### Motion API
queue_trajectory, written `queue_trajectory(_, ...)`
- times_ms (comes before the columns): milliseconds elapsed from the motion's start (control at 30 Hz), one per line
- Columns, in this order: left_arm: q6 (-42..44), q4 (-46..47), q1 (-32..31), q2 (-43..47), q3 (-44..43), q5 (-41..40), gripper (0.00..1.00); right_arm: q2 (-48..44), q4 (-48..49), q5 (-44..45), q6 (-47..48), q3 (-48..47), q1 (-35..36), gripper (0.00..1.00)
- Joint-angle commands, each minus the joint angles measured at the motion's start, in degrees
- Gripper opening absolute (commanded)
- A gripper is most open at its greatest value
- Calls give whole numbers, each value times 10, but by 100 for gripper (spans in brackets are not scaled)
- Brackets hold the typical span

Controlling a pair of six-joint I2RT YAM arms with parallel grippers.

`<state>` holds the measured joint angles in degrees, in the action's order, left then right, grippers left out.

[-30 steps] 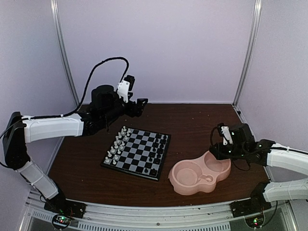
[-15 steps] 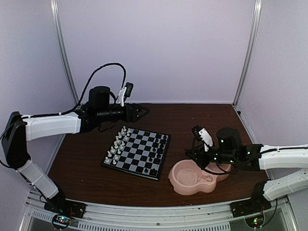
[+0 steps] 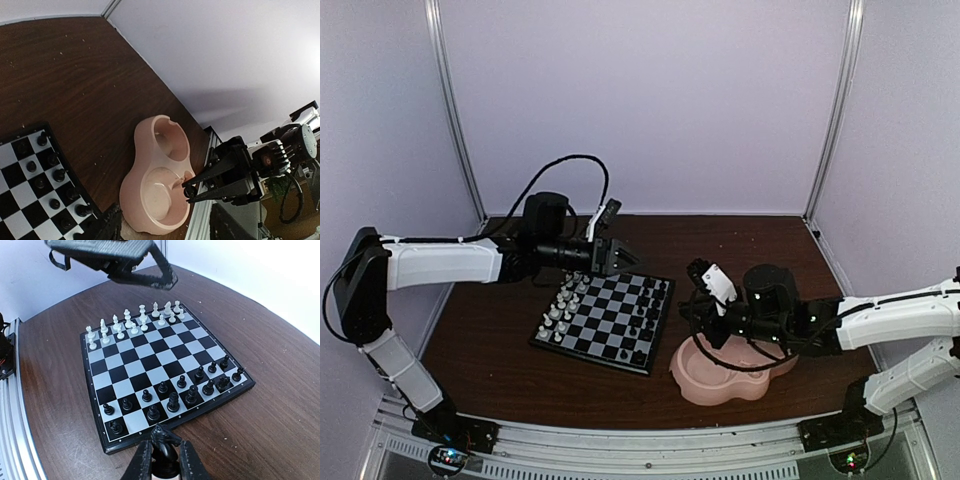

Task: Set up the chess pieces on the board
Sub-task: Pass from the right arm to the left

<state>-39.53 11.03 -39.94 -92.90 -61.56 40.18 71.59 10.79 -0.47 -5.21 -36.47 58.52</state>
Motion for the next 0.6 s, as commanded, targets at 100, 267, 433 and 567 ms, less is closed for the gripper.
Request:
queue_trajectory(100,19,-36,-47,-8,-15,-30,60,21,26,120,36,-34,42,11)
queue_trajectory(267,16,-35,-75,-31,-26,-30,54,39,42,150,44,-44,56,11)
queue_trajectory(433,16,-37,-89,-45,-33,-27,48,51,49,160,45,-49,57,11)
queue_trajectory(567,17,-37,-96,-52,-35,-20,44,52,48,156,45,-53,59,11)
